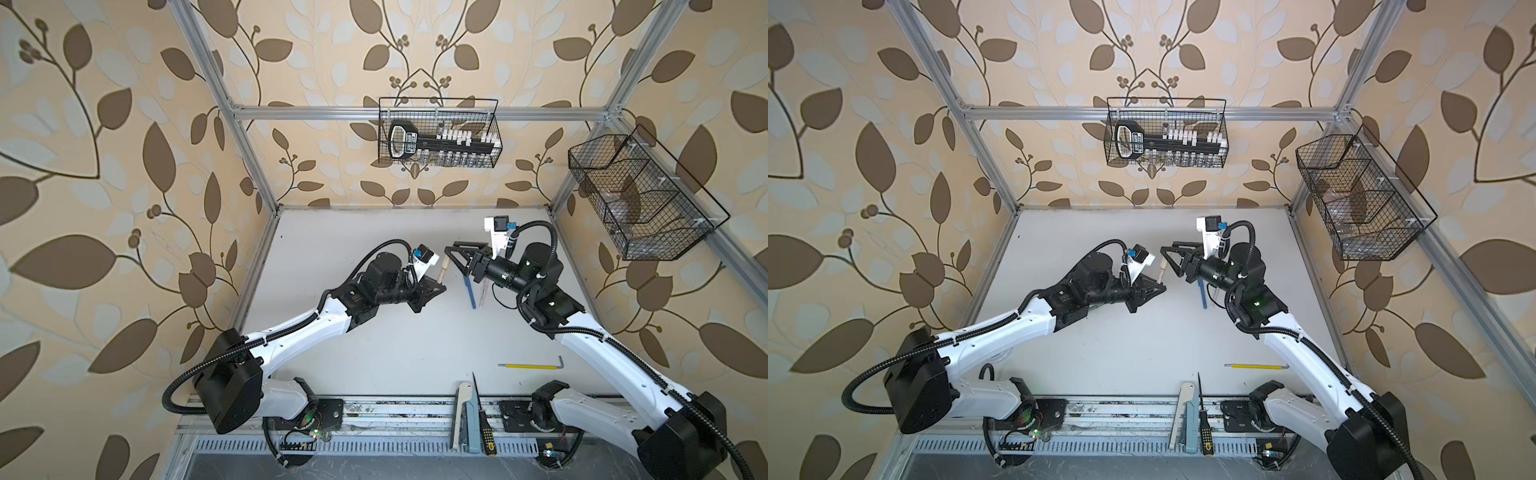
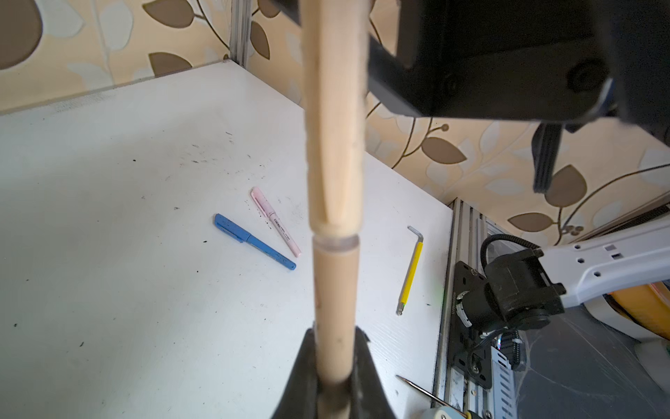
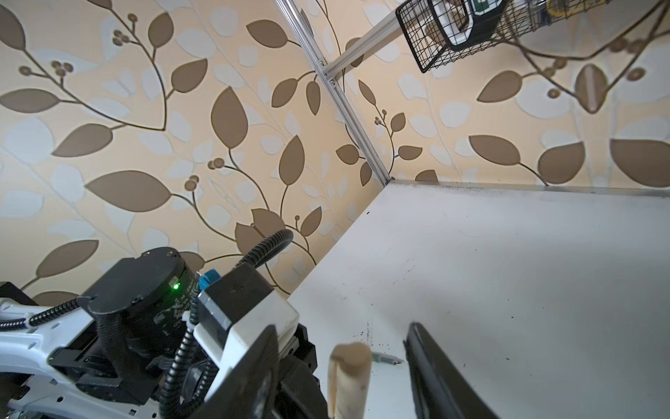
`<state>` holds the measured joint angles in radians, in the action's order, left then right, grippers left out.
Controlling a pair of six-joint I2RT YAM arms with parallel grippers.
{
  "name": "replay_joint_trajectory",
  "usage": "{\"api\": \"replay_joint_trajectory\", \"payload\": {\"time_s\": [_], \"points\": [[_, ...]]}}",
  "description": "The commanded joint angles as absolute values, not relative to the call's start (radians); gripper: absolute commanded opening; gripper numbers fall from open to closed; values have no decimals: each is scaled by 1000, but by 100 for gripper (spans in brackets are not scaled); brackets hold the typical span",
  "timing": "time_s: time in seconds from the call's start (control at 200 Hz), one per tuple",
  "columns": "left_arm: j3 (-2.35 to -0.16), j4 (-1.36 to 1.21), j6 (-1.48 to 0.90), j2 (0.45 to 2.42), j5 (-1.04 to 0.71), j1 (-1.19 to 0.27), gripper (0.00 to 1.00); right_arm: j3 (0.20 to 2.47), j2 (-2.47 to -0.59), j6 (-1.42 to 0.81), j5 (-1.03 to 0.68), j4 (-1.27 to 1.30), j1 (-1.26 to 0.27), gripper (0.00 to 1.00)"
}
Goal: Insert the pens into the pen caps
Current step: 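Open the right gripper off the capped beige pen, then lower the capped beige pen and open the left gripper while the right gripper draws back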
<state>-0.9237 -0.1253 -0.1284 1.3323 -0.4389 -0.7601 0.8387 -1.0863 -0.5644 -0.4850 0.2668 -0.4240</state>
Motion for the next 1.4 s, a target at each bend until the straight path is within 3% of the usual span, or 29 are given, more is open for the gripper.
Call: {"api": "replay_joint_trajectory", "payload": {"time_s": [0.0,0.46,0.825,1.11,1.394], "points": [[-963,-141,-109,1318,-468,-765,0,871,-1114,-577,-552,242,-422,55],[-967,-143,-106,1326,-466,-765,0,896,-1144,-588,-564,245,-413,37],[-1009,-199,-120,1341,-411,-764,0,884,-1159,-610,-595,239,-418,0],[-1103,-275,-34,1347,-374,-734,0,846,-1173,-610,-620,179,-428,0],[-1173,-415,-80,1350,-445,-562,0,782,-1209,-593,-633,112,-476,0]]}}
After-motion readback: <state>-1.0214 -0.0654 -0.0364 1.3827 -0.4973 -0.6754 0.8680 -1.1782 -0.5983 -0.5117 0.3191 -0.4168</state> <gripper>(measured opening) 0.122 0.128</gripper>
